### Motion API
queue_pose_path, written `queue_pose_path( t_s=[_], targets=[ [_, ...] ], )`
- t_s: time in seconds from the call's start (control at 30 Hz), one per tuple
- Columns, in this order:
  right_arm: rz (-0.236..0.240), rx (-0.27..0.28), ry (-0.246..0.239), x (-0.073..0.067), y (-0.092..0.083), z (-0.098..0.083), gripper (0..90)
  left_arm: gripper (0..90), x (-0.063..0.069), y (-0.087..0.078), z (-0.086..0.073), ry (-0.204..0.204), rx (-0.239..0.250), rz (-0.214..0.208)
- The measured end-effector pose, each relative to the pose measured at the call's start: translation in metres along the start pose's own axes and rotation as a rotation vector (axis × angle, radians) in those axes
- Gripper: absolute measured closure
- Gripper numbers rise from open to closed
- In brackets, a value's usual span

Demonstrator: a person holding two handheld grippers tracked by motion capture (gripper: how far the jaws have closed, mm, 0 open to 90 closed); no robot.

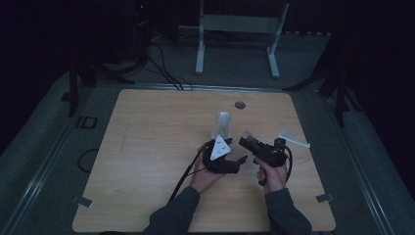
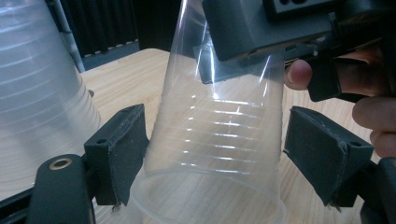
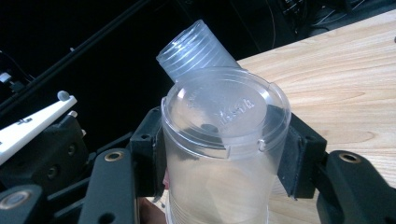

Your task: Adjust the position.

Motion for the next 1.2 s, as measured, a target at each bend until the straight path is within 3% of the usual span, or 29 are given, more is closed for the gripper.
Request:
queue_pose_path(
  t_s=[0.43,0.57,0.77,1.2],
  targets=[
    [0.043,0.005,0.04,0.0006,0.0004,-0.0008,43.6,18.2,0.0019,0.002,-0.0017,0.003,0.006,-0.005],
    [0.061,-0.002,0.028,-0.0016,0.001,-0.0014,43.6,18.4,0.0017,0.0029,-0.0024,0.0,0.002,-0.002],
    [0.063,0.002,0.033,-0.0017,0.0003,-0.0002,43.6,26.1,0.0011,0.0019,-0.0026,-0.003,0.001,0.007],
    [0.05,-0.015,0.018,-0.0011,-0.0015,0.0005,34.7,29.6,0.004,0.0011,-0.0017,0.011,-0.012,-0.021]
  ],
)
Point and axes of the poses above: each handheld gripper's, and its own axes: y roughly forward along the jaws, z roughly out of its top, x roughly to its right, the point moved 3 cm from there along y, roughly forward along the jaws, and after that the axes turned 3 degrees about y, right-handed, at the moved point
